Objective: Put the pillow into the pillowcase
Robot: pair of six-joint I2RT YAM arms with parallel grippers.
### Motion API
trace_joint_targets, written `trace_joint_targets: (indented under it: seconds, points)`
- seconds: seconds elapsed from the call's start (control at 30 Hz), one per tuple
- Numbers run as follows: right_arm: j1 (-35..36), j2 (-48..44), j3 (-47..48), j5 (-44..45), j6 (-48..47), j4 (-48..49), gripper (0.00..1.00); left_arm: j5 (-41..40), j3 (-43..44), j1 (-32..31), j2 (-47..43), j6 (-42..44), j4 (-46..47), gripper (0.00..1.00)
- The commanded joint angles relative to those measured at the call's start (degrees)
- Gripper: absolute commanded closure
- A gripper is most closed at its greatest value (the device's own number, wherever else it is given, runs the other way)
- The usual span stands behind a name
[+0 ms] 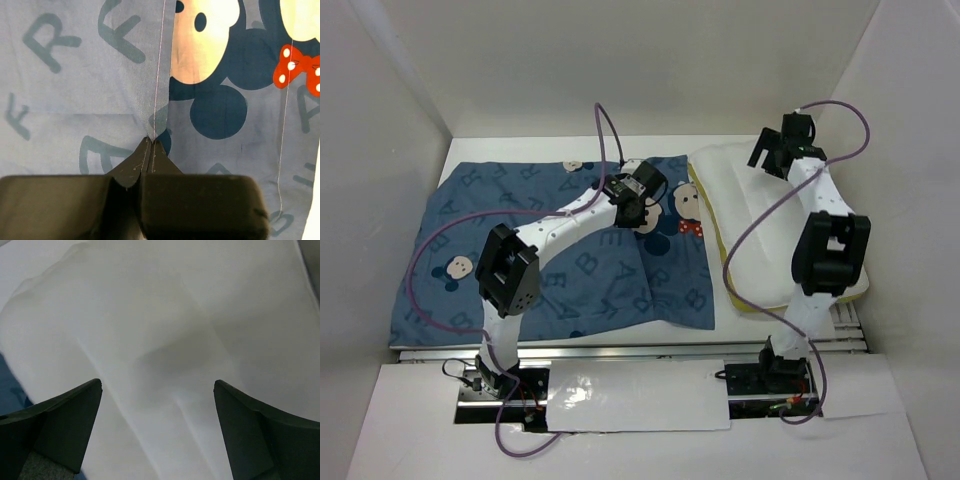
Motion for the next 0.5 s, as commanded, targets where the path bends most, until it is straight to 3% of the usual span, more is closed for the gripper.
trace_joint_targets:
  seconds: [0.0,0.2,0.23,0.3,0.33,0.47]
  points:
    - [-0.93,8.72,7.80,-4.74,-2.28,1.15,0.00,-1.42,0.48,-0.80,-0.77,1.27,0.92,1.00]
    - [-1.55,25.51,14.59,-10.79,-3.59,-0.60,0.02,-2.13,0.48,-0.80,-0.77,-0.14,0.39,1.00]
    - [-1.55,26.83,15.12,-12.64,-4.12,-0.61,0.10,-2.65,0.48,-0.80,-0.77,-0.14,-0.13,1.00]
    - [-2.08,27.72,12.60,-17.92,-4.66,1.13,0.67,-3.35,1.09,-0.80,-0.08,-0.84,-0.66,1.00]
    - [-2.08,26.59,10.49,-17.93,-3.35,3.06,1.00,-3.97,1.09,-0.80,-0.07,-0.84,-1.71,1.00]
    - [-2.61,16.41,4.31,-17.93,-6.22,9.76,1.00,-4.59,2.23,-0.80,0.46,-1.37,-2.24,1.00]
